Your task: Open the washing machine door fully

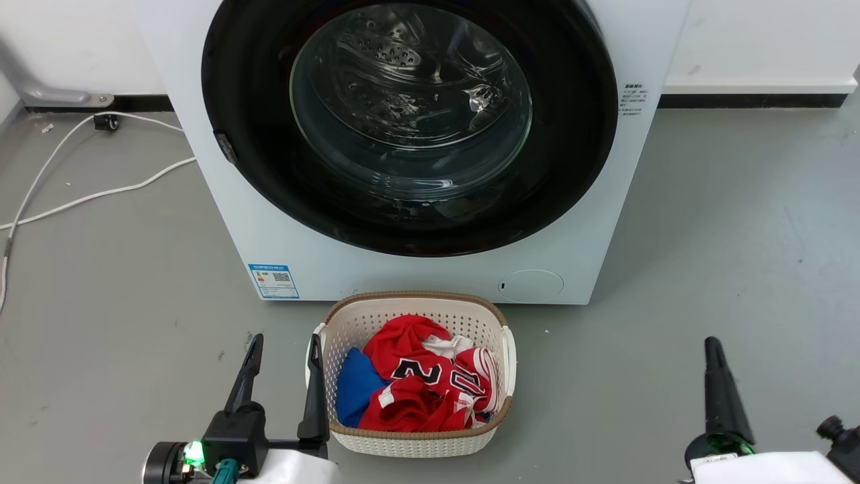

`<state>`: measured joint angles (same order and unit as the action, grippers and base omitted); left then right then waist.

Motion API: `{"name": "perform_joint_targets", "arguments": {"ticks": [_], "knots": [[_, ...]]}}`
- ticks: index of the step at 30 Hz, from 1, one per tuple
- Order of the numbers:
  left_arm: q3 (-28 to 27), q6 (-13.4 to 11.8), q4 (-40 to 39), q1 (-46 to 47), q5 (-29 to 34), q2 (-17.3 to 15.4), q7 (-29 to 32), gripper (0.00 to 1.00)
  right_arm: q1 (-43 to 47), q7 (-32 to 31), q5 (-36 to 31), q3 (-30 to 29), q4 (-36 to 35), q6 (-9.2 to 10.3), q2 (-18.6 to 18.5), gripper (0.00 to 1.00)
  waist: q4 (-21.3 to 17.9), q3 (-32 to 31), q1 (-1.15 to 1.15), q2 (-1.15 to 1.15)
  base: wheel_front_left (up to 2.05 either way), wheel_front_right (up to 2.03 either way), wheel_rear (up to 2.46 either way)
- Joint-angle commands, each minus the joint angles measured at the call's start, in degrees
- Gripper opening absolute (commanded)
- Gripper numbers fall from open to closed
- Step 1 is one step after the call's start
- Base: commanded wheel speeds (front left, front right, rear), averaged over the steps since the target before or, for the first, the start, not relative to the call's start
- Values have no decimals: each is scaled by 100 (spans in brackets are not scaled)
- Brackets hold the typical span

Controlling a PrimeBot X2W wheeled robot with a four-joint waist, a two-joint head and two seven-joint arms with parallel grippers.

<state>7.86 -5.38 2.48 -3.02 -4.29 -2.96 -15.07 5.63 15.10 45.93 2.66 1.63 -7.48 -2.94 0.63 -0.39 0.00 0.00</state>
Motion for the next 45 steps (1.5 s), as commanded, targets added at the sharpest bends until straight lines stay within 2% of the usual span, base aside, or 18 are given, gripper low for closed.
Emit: {"name": "perform_joint_targets", "arguments": {"ticks": [1, 6, 9, 14, 17, 22, 26, 38, 45], "knots": [[16, -11, 2, -27, -8, 11, -16, 100, -84, 10, 489, 120, 67, -2, 11, 0, -1, -5, 0, 0, 0, 0, 0], [26, -33, -4, -39, -36, 9, -16, 100, -171, 10, 2730, 201, 265, -2, 3, 0, -2, -10, 0, 0, 0, 0, 0], [25, -57, 2, -41, -33, 9, -16, 100, -221, 10, 3730, 155, 362, -2, 6, 0, 1, -8, 0, 0, 0, 0, 0], [24, -84, -2, -42, 0, 9, -16, 100, -286, -14, 4756, 279, 350, -2, 9, 0, -3, 3, 0, 0, 0, 0, 0], [13, -101, -24, -33, 11, 9, -16, 100, -283, -295, 5254, 235, 117, -2, -3, 0, -8, 12, 0, 0, 0, 0, 0], [18, -114, -40, -7, 49, 9, -16, 100, -138, -913, 5464, 89, -270, -2, 8, 0, -3, 34, 0, 0, 0, 0, 0], [2, -126, -37, 13, 59, 9, -16, 100, -66, -1175, 5540, -28, -482, -2, 8, 0, 8, 50, 0, 0, 0, 0, 0], [-34, -154, -92, 43, 83, 10, -16, 100, -45, -1272, 5426, -8, -563, -2, 7, 0, -6, 168, 0, 0, 0, 0, 0], [-69, -135, -166, 267, 115, 10, -16, 100, -363, -1287, 5354, -233, -507, -2, 6, 0, -9, 518, 0, 0, 0, 0, 0]]}}
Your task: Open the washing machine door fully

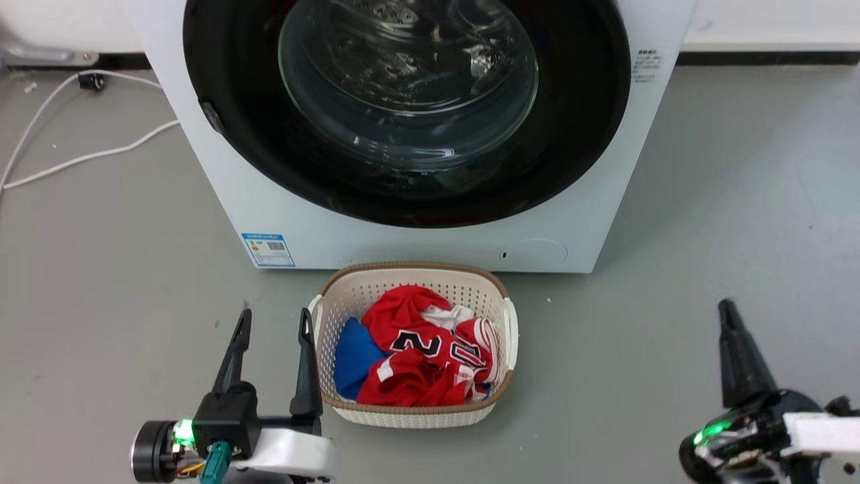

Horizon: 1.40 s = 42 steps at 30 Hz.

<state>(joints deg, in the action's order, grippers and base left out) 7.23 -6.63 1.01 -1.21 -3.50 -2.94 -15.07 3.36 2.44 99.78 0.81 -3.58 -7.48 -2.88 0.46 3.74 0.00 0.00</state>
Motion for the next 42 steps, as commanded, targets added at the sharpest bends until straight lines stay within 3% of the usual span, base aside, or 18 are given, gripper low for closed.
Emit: {"name": "perform_joint_targets", "arguments": {"ticks": [1, 12, 19, 29, 42], "knots": [[-1, 1, -28, 139, 39, 7, -16, 100, -225, -33, -38, -146, 55, -2, 0, 0, 18, 175, 0, 0, 0, 0, 0], [-50, 87, -163, 773, 102, 7, -15, 100, -1965, -535, -236, -1217, 880, -2, -342, 0, 168, 1066, 0, 0, 0, 0, 0], [-6, 136, -235, 1195, 105, 8, -15, 100, -3045, -872, -326, -1474, 1257, -2, -638, 0, 304, 1662, 0, 0, 0, 0, 0], [73, 140, -335, 1727, 57, 7, -15, 100, -4891, -1473, -520, -1407, 2290, -2, -1278, 0, 375, 2476, 0, 0, 0, 0, 0], [161, 161, -426, 2178, -27, 7, -15, 100, -6602, -2010, -1206, -639, 3110, -2, -1763, 0, 537, 3161, 0, 0, 0, 0, 0]]}}
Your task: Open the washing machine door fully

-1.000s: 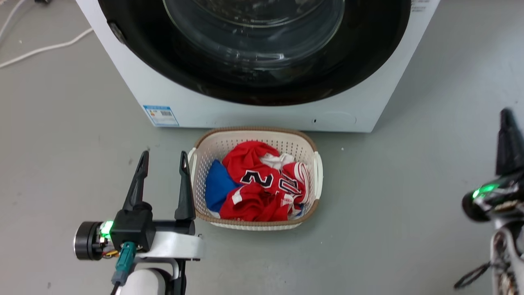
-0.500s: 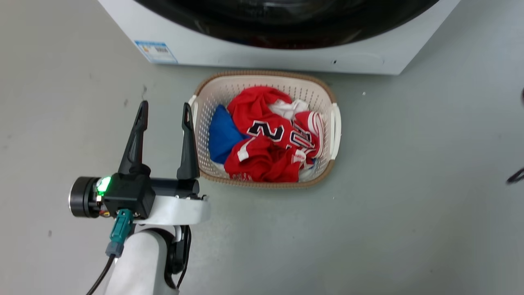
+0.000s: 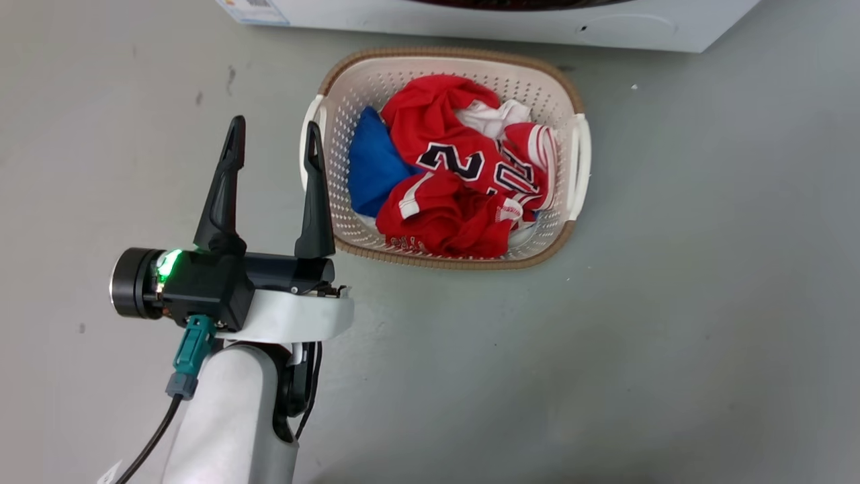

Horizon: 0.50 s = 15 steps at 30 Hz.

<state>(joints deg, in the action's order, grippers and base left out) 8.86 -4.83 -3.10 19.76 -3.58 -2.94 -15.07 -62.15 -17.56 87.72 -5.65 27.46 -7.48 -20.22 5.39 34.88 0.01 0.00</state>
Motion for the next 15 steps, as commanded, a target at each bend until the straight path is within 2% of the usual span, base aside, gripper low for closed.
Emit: {"name": "perform_joint_targets", "arguments": {"ticks": [1, 7, 15], "knots": [[17, -19, -18, 102, -25, 8, -16, 100, -131, -91, -37, 83, 61, -2, -63, 0, 69, 75, -1, 0, 0, 0, 0], [107, -75, -18, 171, -123, 7, -15, 100, -548, -458, -236, 419, 362, -2, -209, 0, 195, 197, -1, 0, 0, 0, 0], [139, -141, 36, 193, -221, 8, -16, 100, -655, -1251, -118, 832, 387, -9, -125, 0, 252, 233, -1, 0, 0, 0, 0]]}}
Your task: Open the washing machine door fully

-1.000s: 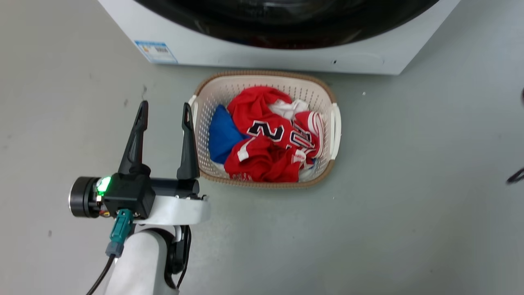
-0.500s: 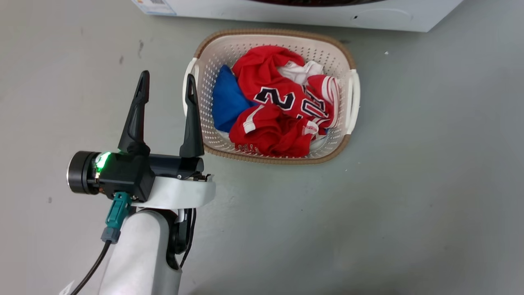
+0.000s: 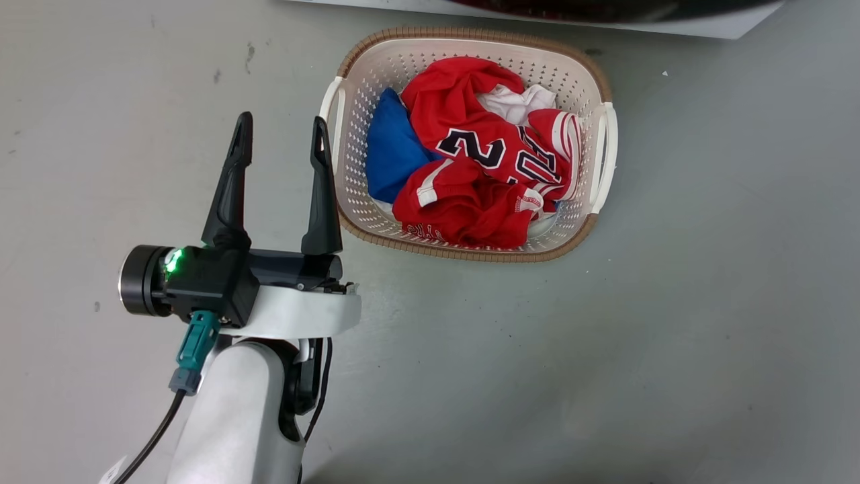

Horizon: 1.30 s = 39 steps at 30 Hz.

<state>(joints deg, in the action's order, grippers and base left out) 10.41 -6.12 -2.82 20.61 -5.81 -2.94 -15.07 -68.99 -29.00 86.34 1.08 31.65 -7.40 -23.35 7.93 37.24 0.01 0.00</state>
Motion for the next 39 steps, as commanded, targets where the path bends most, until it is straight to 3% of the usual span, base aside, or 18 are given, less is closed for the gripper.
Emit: {"name": "perform_joint_targets", "arguments": {"ticks": [1, 12, 24, 39], "knots": [[-18, -19, 16, 111, -10, 8, -16, 100, 67, -162, 36, 178, -59, -16, 187, 0, -4, -12, -1, 0, 0, 0, 0], [-149, -39, 68, -134, -56, 8, -15, 100, 711, -662, 205, 355, -479, -10, 186, 0, -126, -364, -1, 0, 0, 0, 0], [-385, 94, 137, -467, 14, 7, -16, 100, 1768, -1239, 317, 808, -1303, -10, 338, 0, -371, -856, -1, 0, 0, 0, 0], [-400, 136, 217, -864, 54, 7, -16, 100, 3190, -1657, 528, 1281, -2509, -10, 543, 0, -369, -1551, -1, 0, 0, 0, 0]]}}
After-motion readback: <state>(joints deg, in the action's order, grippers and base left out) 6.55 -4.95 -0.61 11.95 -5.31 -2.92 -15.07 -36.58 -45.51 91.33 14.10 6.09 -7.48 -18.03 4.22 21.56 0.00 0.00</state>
